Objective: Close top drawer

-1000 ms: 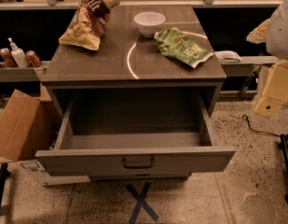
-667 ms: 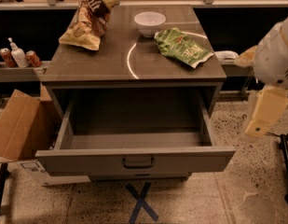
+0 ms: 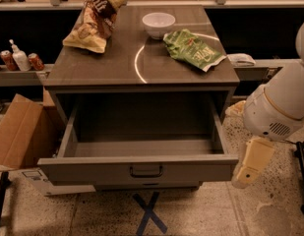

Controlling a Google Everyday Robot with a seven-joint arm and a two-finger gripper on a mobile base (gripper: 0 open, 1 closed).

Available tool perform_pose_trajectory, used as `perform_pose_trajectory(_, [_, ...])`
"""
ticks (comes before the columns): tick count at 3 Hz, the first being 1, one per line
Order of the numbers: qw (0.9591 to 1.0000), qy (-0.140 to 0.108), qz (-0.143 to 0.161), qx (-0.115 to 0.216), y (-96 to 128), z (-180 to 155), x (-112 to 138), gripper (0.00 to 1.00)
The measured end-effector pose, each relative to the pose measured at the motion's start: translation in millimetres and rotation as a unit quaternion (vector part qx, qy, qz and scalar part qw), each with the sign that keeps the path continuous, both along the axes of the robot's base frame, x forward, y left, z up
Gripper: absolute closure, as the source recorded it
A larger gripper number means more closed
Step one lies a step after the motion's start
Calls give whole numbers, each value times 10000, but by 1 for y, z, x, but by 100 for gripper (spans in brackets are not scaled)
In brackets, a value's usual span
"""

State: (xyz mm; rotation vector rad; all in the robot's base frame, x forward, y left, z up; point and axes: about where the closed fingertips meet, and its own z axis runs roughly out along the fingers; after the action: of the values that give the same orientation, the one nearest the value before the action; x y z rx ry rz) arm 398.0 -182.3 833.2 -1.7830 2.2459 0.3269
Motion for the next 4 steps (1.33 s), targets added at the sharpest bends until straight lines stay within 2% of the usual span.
perform_pose_trajectory(1, [10000, -5, 2, 0, 0, 0, 0, 0])
perform_pose_trajectory(2, [9991, 206, 173, 328, -2, -33, -5, 18])
perform_pose_trajectory(3, [9965, 520, 312, 584, -6, -84, -12, 41])
perform_pose_trajectory(4, [9951, 708, 337, 595, -8, -123, -19, 66])
